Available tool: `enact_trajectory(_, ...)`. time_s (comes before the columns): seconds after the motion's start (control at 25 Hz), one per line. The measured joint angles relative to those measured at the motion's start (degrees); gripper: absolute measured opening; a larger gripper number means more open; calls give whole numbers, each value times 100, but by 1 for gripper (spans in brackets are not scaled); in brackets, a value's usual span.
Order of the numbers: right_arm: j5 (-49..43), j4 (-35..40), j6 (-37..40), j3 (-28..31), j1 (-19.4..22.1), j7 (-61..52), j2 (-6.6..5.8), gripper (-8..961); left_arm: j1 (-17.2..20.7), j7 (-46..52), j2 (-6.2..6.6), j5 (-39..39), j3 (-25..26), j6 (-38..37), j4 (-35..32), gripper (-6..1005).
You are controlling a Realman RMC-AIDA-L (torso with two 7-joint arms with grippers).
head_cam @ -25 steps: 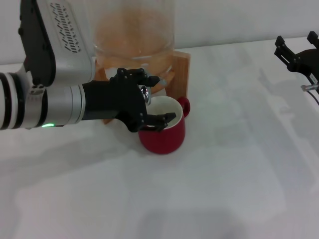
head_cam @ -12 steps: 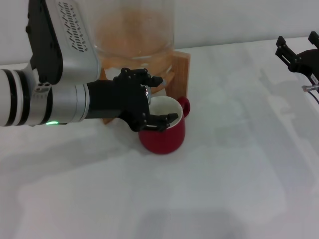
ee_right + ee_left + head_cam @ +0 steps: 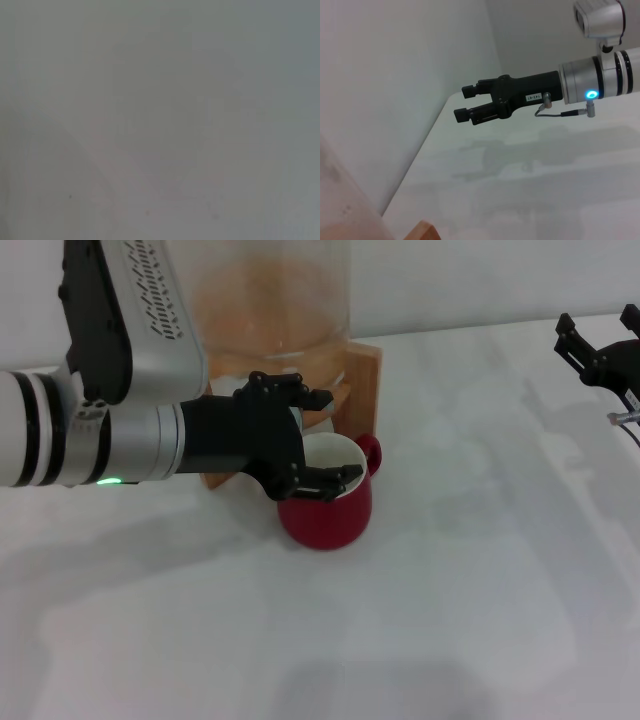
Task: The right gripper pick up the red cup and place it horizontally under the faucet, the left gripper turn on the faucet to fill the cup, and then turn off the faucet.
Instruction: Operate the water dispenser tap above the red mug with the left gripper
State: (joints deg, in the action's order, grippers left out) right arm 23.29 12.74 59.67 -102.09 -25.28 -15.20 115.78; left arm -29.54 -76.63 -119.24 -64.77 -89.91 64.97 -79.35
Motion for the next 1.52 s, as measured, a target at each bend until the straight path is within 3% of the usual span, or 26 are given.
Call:
enact_trajectory(1.04, 16, 0, 10, -4, 24, 0, -3, 873, 89, 46, 8, 24, 230, 167, -25, 813)
enact_trajectory(1.52, 18, 0, 9, -5, 24, 0, 6, 873, -92, -28, 12, 25, 282, 204, 222, 813)
